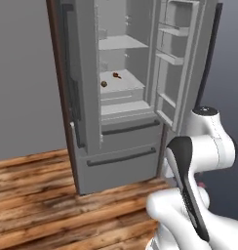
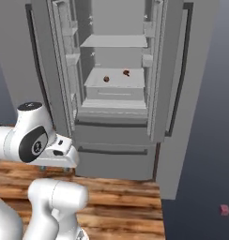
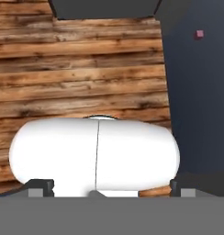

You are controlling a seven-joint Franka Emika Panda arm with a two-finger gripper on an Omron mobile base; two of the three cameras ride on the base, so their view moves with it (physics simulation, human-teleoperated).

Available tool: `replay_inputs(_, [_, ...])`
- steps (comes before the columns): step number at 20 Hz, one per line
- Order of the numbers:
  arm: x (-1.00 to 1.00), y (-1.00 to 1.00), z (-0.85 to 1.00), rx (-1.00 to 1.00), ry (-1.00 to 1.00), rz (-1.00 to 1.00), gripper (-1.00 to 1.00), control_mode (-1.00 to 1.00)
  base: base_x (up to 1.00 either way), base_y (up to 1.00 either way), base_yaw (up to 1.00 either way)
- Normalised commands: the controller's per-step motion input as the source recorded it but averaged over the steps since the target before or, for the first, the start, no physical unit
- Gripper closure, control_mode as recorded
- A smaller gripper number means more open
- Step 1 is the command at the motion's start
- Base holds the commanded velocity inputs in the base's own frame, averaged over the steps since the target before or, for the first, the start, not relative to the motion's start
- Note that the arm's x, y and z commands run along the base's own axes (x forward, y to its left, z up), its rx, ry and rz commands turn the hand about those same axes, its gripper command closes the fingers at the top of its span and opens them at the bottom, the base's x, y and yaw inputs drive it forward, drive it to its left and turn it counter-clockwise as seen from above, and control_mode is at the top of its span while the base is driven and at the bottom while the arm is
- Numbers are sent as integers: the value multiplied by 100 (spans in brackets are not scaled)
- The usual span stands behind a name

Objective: Pick the egg and butter from the fridge and place them by the bowl for mixing.

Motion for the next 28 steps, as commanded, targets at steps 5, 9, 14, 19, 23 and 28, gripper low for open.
replay_inputs(5, [0, 0, 0, 0, 0, 0, -100, 100, 60, -7, 7])
replay_inputs(9, [0, 0, 0, 0, 0, 0, -100, 100, 87, -39, 14])
replay_inputs(14, [0, 0, 0, 0, 0, 0, -100, 100, 82, -28, 11])
replay_inputs(19, [0, 0, 0, 0, 0, 0, -100, 100, 69, -24, 13])
replay_inputs(23, [0, 0, 0, 0, 0, 0, -100, 100, 60, -39, 7])
replay_inputs(28, [0, 0, 0, 0, 0, 0, -100, 100, 45, -18, 8])
